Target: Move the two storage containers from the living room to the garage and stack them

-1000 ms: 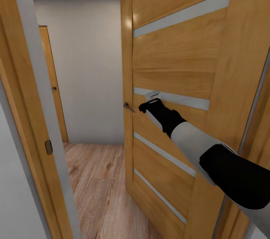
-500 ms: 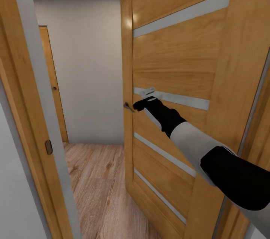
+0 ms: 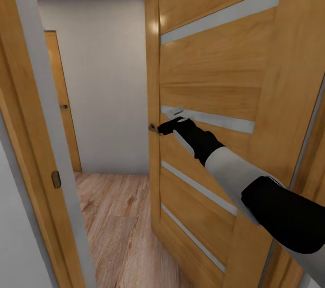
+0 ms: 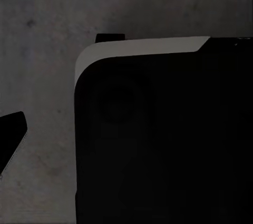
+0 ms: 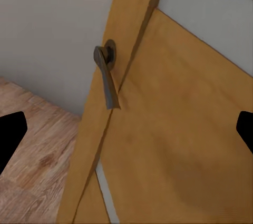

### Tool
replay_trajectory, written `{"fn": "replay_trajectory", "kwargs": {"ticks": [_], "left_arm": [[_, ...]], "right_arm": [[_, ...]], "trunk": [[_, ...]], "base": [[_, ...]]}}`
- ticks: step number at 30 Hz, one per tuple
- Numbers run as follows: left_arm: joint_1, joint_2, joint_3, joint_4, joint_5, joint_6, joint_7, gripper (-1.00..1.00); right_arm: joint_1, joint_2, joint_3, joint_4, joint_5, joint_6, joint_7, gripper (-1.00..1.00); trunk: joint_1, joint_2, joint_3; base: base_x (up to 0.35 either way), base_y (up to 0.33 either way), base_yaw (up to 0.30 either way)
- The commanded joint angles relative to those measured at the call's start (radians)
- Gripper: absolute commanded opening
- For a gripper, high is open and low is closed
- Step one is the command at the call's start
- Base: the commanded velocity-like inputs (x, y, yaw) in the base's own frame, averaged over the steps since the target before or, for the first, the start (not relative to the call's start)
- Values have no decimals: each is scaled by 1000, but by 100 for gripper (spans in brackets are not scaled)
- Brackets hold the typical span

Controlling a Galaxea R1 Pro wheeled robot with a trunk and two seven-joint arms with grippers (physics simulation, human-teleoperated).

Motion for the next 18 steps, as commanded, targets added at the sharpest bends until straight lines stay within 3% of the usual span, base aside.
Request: {"fn": "replay_trajectory", "kwargs": {"ticks": [1,11,18], "left_arm": [[0,0,0,0,-2,-3,-2,100],[0,1,-2,0,-3,-3,-1,100],[0,1,-2,0,-3,-3,-1,100]], "right_arm": [[-1,0,5,0,-10,2,4,100],[-1,0,7,0,-10,3,17,100],[0,0,11,0,-10,8,16,100]], "trunk": [[0,-1,-1],[0,-1,-1],[0,-1,-1]], "base": [[281,0,0],[305,0,0],[50,0,0]]}}
